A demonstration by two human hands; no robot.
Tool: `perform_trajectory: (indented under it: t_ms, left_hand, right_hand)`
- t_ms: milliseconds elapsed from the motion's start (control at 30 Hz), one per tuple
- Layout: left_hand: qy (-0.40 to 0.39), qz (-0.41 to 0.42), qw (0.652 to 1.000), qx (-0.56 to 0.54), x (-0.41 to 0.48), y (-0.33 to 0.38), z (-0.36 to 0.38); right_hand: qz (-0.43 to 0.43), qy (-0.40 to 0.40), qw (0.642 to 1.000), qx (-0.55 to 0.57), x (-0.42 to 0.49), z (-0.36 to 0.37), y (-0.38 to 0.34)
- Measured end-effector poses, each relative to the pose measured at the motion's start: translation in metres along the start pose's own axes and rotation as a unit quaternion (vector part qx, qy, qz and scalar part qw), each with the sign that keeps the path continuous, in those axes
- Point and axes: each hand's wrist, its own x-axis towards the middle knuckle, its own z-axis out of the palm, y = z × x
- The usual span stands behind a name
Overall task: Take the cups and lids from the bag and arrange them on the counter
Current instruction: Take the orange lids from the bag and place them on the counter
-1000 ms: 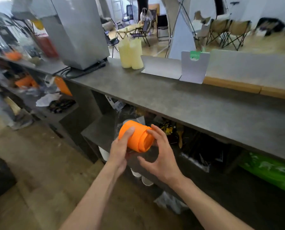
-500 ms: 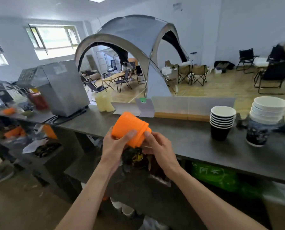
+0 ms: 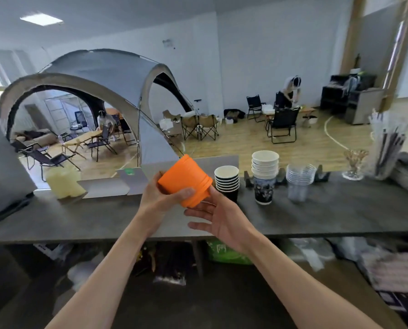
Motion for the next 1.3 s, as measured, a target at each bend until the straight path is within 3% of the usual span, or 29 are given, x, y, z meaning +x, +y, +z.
perform_trajectory:
  t_ms: [333,533,667,900,1033,1300]
  left_hand:
    - [-0.128,0.022,0.991,-0.005,0.015,-0.002,0.107]
    - [-0.204,0.017,0.979,0.007,0.037,-0.012,0.180]
    - [-0.217,0.024,0.976,0.022,0.049,-0.024,0.236]
    - [-0.222,0.101,0.966,0.091,0.056,-0.045,0.345]
    - [-0.229,0.078,0.966,0.094,0.056,-0.063,0.397]
    - [-0.222,0.018,0.971,0.082,0.055,-0.115,0.460]
  right_hand:
    - [-0.015,0.070,0.995,0.064,-0.049,-0.072,-0.037]
    - [-0.027,0.159,0.987,-0.015,-0.078,-0.140,-0.067]
    - [-0.087,0.239,0.966,-0.040,-0.096,-0.190,-0.105]
    - [-0.080,0.203,0.972,-0.090,-0.123,-0.279,-0.161]
    - [-0.059,0.253,0.933,-0.251,-0.128,-0.319,-0.169]
    - [-0.028,0.335,0.875,-0.349,-0.116,-0.388,-0.163]
